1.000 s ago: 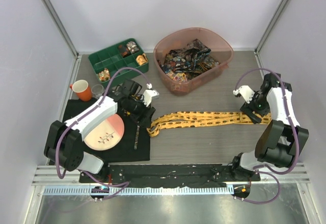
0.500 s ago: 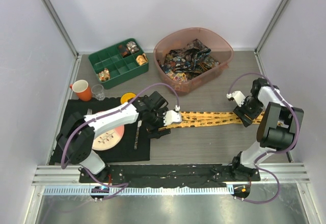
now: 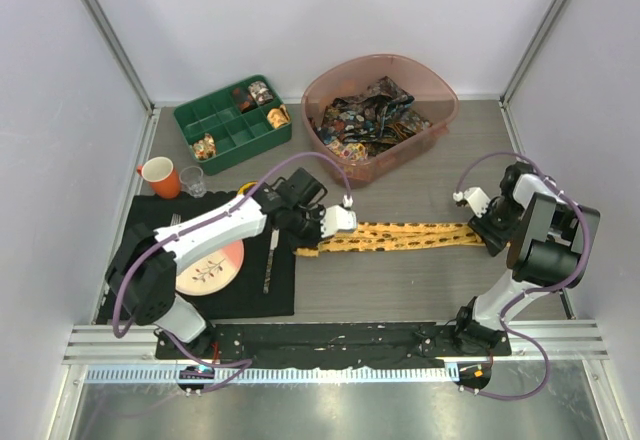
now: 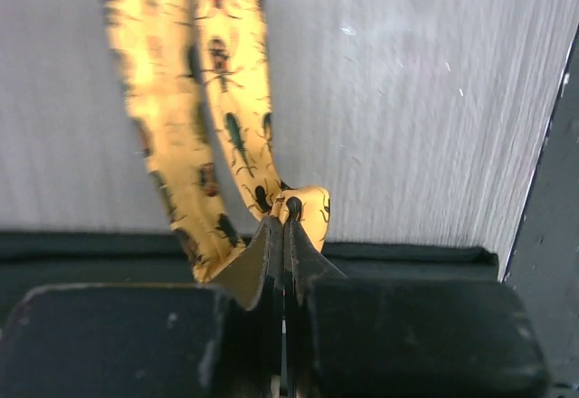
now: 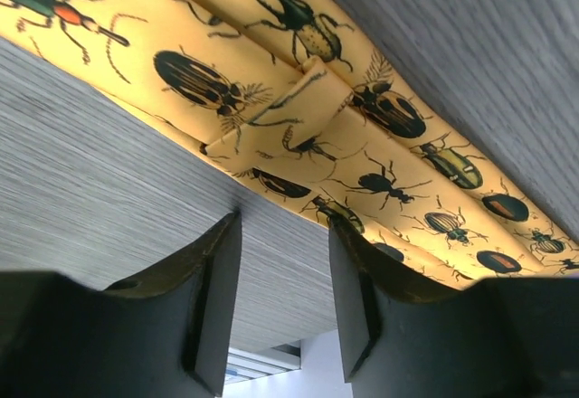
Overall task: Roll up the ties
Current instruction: Flatten out the tie at the center of the board.
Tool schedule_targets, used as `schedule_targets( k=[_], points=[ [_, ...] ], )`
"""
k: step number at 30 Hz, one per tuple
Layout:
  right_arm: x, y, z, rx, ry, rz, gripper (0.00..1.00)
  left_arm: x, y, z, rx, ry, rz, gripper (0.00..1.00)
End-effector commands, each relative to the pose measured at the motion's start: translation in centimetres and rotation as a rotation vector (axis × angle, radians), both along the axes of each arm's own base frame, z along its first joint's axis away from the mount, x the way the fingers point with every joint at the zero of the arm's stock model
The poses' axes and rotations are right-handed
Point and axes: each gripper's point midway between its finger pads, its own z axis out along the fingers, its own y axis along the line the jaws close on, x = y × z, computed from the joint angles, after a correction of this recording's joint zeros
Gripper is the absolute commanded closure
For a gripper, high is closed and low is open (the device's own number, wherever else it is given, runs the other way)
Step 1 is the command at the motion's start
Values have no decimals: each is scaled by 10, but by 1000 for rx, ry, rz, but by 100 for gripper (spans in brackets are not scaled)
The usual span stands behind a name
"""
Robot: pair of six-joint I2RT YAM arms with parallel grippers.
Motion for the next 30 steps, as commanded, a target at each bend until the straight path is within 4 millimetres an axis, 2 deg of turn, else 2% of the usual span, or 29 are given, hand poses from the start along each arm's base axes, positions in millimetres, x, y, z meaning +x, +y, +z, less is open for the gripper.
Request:
schedule_targets(
  k=[1, 4, 7, 10, 11, 12, 13, 14, 16, 18, 19, 21, 24, 25, 27, 30],
  points=[
    [1, -10, 2, -12, 13, 22, 53, 33, -13, 47, -173, -46, 107, 100],
    [0, -16, 2, -7, 24, 17, 54, 55, -10, 54, -242, -33, 215, 100],
    [2, -16, 4, 8, 25, 2, 55, 64, -10, 47, -250, -5, 268, 100],
    [12, -15, 13, 33, 5, -22, 58, 70, -7, 21, -192, 31, 317, 100],
    [11, -12, 15, 46, 14, -28, 59, 71, -5, 7, -154, 50, 335, 100],
    [12, -12, 17, 53, 12, -37, 59, 74, -1, 1, -123, 49, 357, 95],
    [15, -12, 21, 56, 4, -42, 59, 71, 3, -4, -94, 72, 359, 74],
    [14, -10, 25, 63, 1, -45, 59, 69, 2, -5, -89, 85, 341, 64],
    [18, -6, 35, 89, -28, -46, 58, 65, 0, 2, -124, 71, 280, 45],
    [17, -1, 47, 105, -48, -41, 57, 59, 0, 13, -170, 10, 188, 34],
    [22, 1, 55, 114, -73, -38, 57, 58, -1, 18, -189, -7, 157, 20],
    [22, 4, 64, 133, -78, -49, 56, 62, -2, 28, -214, -59, 135, 15],
    [30, 10, 77, 168, -109, -79, 57, 58, 0, 34, -196, -61, 67, 13],
    [35, 15, 81, 177, -119, -79, 56, 57, 0, 33, -191, -63, 44, 8],
    [38, 22, 80, 181, -112, -97, 56, 53, 0, 34, -183, -49, 13, 0],
    [42, 34, 76, 190, -107, -106, 57, 54, 0, 31, -167, -42, -3, 0]
  ],
)
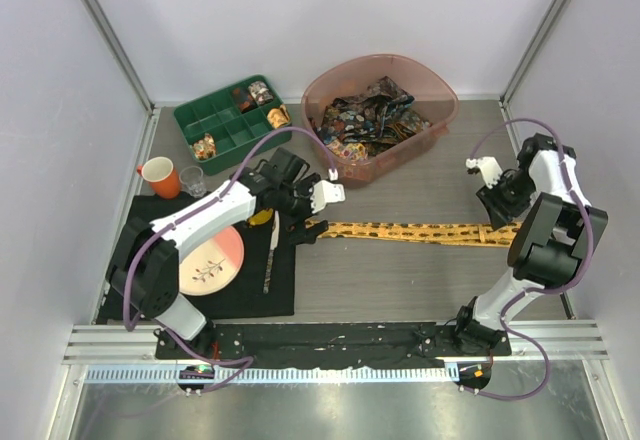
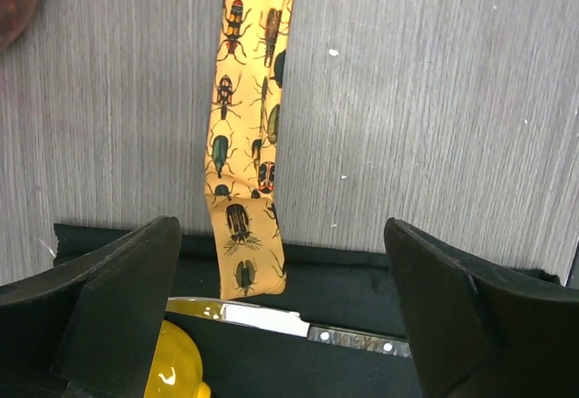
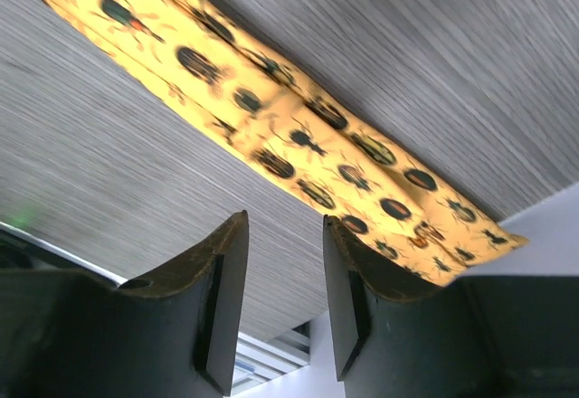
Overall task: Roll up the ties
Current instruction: Flatten out the tie at the center of the board.
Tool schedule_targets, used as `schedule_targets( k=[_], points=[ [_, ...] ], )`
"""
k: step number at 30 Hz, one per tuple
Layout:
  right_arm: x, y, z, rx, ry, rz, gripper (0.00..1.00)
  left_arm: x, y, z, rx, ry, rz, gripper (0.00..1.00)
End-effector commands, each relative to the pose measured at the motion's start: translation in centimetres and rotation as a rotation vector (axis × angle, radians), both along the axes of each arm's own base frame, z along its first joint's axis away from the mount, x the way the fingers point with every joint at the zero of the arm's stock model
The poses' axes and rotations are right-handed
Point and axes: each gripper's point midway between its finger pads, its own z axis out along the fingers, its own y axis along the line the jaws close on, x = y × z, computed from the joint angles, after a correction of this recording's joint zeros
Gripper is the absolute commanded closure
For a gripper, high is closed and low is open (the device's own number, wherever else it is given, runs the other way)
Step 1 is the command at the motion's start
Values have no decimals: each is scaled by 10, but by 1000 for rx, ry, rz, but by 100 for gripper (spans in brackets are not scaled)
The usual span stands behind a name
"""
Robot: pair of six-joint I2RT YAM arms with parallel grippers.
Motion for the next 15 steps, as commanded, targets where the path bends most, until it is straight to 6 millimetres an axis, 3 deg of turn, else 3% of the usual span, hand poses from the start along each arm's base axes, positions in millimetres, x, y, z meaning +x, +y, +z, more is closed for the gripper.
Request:
schedule_targets(
  k=[1, 6, 9, 15],
  points=[
    [6, 27, 11, 55, -25, -34, 57, 1, -4, 7, -2, -17, -89, 0],
    [5, 50, -11, 59, -3, -42, 58, 18, -9, -5, 54, -57, -96, 2],
    [5, 41, -29, 9, -5, -47, 59, 26, -21, -9, 43, -78, -104, 2],
    [-8, 19, -58, -50, 67, -69, 62, 21, -58, -30, 58, -95, -190, 0]
  ],
)
